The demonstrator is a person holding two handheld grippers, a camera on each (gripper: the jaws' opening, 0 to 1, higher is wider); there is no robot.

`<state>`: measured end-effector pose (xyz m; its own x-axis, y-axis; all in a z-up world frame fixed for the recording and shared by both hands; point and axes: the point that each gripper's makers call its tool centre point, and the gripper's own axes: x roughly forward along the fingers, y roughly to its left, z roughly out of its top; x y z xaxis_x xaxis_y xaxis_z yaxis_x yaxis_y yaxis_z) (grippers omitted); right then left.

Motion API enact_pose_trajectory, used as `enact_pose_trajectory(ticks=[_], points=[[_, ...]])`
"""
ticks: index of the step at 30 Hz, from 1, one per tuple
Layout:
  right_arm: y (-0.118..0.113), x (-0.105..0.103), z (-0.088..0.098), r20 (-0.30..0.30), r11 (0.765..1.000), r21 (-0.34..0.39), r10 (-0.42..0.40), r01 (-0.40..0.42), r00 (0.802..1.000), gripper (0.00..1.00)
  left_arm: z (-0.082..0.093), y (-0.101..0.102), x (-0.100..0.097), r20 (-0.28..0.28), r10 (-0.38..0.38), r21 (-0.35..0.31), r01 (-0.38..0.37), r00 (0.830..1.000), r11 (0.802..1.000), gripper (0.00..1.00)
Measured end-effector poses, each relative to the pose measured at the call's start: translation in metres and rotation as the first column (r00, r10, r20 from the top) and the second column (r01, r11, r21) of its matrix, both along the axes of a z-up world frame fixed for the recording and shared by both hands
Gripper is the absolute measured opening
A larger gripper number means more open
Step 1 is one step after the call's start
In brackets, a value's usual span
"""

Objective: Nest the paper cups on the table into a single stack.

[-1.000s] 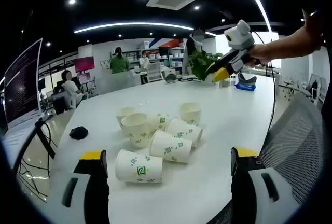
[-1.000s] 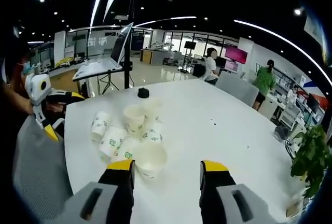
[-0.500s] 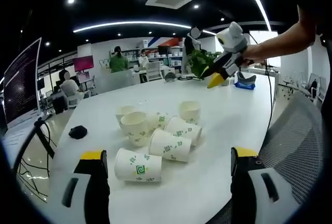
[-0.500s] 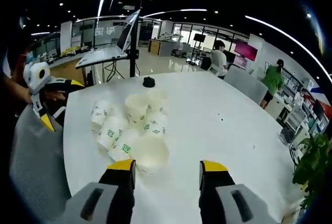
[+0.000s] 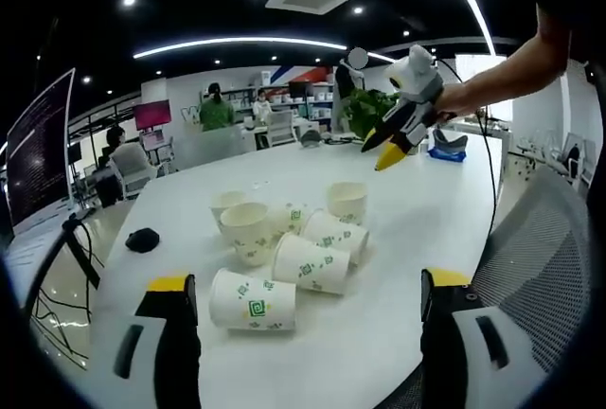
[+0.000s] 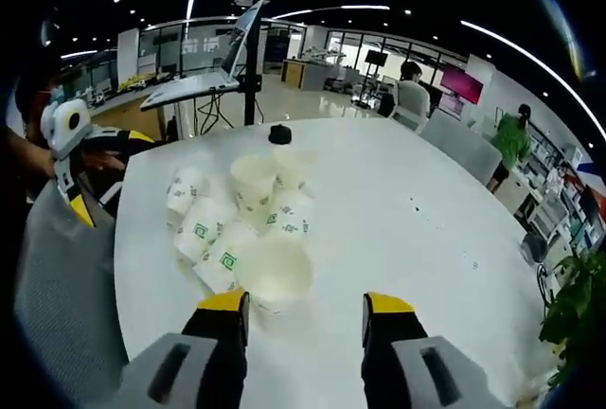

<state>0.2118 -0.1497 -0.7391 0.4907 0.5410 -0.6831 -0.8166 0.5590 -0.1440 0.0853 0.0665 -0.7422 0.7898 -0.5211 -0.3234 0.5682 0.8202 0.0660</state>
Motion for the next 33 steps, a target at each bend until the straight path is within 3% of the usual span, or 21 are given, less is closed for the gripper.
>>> enact_pose_trajectory(ticks=[21, 33], points=[[0.015, 0.015, -0.007, -0.074, 0.994, 0.085, -0.058, 0.064, 0.996, 0.36, -0.001, 0.001, 0.0, -0.006, 0.001, -0.005, -0.001, 1.0, 1.0, 0.97], [0.026, 0.026, -0.021, -0.097, 0.995, 0.073, -0.054, 0.062, 0.994, 0.28, -0.001, 0.002, 0.0, -0.01, 0.002, -0.011, -0.002, 1.0, 1.0, 0.96]])
